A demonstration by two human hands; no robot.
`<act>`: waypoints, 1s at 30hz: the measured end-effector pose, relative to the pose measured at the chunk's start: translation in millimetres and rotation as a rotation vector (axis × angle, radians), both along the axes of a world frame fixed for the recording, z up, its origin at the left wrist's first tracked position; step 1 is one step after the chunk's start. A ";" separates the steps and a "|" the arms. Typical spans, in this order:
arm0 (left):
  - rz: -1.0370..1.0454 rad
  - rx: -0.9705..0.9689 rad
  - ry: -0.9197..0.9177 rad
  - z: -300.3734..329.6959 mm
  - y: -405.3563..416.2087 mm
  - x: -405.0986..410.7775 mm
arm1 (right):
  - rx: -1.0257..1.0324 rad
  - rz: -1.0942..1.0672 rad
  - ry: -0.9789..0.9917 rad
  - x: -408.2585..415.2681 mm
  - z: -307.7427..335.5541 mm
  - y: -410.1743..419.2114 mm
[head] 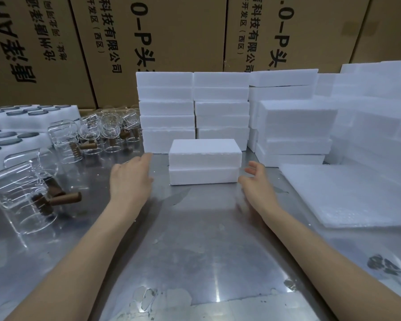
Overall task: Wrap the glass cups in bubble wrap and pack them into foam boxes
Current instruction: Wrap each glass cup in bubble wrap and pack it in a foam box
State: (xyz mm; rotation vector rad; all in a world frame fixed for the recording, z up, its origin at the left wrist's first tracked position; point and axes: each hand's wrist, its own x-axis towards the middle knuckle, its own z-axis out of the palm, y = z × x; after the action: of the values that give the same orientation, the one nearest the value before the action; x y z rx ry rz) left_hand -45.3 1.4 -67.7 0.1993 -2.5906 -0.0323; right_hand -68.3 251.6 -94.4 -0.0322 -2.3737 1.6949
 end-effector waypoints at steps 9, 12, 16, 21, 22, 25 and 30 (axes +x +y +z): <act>-0.517 0.134 0.495 18.7 44.5 30.6 | -0.119 0.032 0.312 20.9 12.5 -10.9; -0.758 0.039 0.568 14.1 62.5 39.1 | -0.200 0.312 0.174 31.1 15.0 -23.2; -0.935 -0.040 0.586 -0.8 87.4 43.9 | -0.406 0.612 -0.132 33.6 14.4 -25.7; -0.985 0.027 0.546 -4.3 91.1 43.7 | -0.567 0.681 -0.284 30.1 15.7 -22.7; -0.989 0.026 0.561 -4.4 90.8 43.6 | -0.576 0.685 -0.291 28.3 16.7 -21.6; -0.986 0.069 0.588 -2.5 89.7 45.5 | -0.599 0.623 -0.359 25.6 22.2 -15.9; -1.028 0.275 0.285 -1.2 86.4 49.3 | -0.453 0.704 -0.525 29.6 29.1 -9.4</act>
State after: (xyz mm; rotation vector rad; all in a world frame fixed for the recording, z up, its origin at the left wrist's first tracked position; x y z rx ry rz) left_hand 4.0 87.9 -68.8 -0.9679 -2.1220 -0.7193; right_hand -38.6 242.2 -65.3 0.3687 -2.4363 2.8344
